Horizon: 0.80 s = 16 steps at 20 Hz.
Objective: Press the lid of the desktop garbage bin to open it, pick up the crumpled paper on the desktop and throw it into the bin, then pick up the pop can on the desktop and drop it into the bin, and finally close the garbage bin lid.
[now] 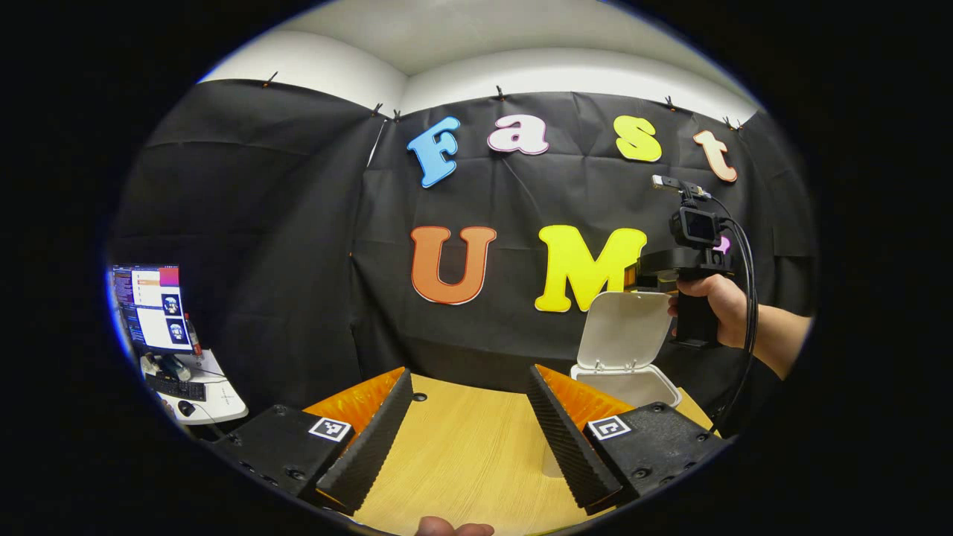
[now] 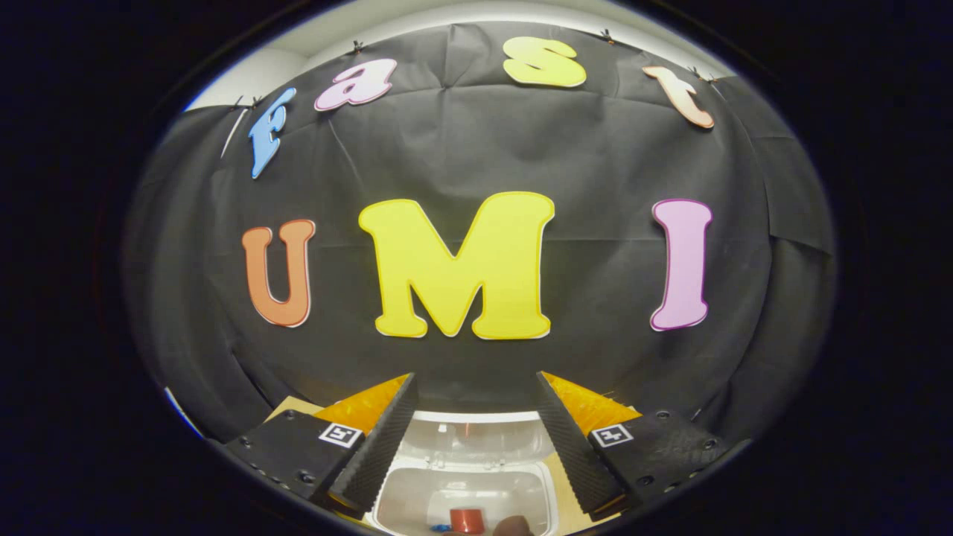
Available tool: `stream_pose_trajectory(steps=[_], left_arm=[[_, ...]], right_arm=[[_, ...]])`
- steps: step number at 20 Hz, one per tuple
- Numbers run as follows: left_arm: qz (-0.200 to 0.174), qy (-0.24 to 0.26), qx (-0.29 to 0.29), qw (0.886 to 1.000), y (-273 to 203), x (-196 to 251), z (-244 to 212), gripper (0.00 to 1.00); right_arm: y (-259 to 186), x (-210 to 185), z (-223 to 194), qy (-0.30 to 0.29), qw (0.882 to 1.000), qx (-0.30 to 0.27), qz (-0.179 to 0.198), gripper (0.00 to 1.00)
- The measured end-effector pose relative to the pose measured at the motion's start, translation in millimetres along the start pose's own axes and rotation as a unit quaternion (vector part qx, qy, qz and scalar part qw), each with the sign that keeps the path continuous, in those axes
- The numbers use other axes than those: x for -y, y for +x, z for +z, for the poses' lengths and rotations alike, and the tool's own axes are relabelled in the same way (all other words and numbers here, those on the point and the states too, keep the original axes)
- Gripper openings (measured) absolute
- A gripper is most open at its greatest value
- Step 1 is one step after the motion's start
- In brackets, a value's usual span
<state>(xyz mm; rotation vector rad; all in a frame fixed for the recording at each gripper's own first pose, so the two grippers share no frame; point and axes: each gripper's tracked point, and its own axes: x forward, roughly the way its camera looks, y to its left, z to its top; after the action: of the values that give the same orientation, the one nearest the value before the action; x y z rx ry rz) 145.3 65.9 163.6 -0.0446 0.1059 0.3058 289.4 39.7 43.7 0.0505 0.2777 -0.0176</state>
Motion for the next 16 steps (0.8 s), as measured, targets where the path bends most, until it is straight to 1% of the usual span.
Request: stream_pose_trajectory(steps=[3, 9, 16], left_arm=[[-0.01, 0.002, 0.001, 1.0, -2.3, 2.7, 0.7, 0.99], [-0.032, 0.005, 0.005, 0.999, -9.1, 7.7, 0.3, 0.99], [-0.047, 0.01, 0.011, 0.999, -20.1, 11.2, 1.7, 0.99]], right_arm=[[-12.1, -2.4, -7.9, -0.002, 1.0, -0.004, 0.006, 0.95], [-39.7, 5.4, -50.4, 0.0, 0.999, -0.041, 0.007, 0.94], [-62.8, 10.3, -90.7, -0.003, 0.998, -0.069, 0.005, 0.95]])
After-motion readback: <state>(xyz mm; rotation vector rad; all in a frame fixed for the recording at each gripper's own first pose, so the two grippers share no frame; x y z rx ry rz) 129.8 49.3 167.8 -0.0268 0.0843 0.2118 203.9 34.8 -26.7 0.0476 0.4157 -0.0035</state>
